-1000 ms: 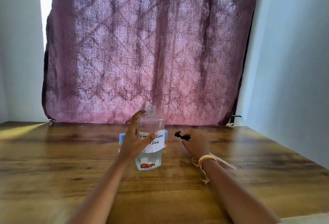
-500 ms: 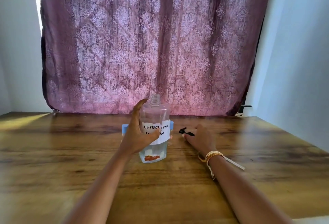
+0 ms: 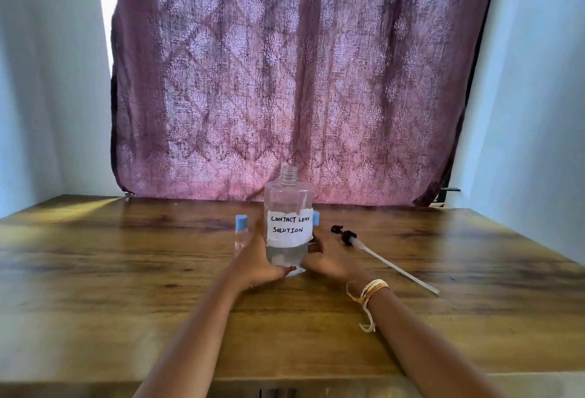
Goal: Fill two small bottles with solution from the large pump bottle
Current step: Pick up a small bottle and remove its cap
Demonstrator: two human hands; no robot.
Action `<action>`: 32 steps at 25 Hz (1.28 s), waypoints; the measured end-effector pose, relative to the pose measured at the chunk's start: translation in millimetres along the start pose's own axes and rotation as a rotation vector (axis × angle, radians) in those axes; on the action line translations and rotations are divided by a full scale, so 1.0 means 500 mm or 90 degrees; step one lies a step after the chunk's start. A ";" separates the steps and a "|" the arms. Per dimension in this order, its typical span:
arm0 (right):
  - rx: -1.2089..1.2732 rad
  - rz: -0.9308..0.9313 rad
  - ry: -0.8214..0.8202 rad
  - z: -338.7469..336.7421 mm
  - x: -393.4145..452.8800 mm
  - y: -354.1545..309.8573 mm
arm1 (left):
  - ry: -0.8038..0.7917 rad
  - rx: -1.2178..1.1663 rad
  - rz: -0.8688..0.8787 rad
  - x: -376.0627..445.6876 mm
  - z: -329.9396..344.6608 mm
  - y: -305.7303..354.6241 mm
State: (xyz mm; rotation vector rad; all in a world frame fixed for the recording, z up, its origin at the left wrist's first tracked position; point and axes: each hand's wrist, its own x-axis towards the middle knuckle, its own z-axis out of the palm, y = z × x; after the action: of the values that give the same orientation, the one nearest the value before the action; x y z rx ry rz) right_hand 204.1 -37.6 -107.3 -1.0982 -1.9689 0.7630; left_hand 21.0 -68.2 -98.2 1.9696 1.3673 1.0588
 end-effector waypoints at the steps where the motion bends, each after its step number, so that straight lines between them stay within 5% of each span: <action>1: -0.034 -0.006 -0.019 0.006 -0.004 0.004 | 0.001 0.017 -0.009 -0.007 0.001 -0.003; 14: -0.035 0.071 0.081 -0.051 -0.035 0.015 | -0.018 0.047 0.002 0.006 0.052 -0.030; 26: -0.170 0.193 0.207 -0.001 -0.134 -0.032 | 0.183 0.077 -0.066 -0.041 -0.002 -0.063; 32: -0.182 0.077 0.102 0.090 -0.141 -0.090 | 0.250 0.094 -0.118 -0.057 -0.025 -0.068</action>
State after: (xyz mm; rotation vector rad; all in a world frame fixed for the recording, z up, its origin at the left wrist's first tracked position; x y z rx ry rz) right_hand 172.2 -126.3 -119.3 -1.4123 -1.9273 0.4457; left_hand -12.8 -82.7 -126.0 1.7493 1.8435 1.3351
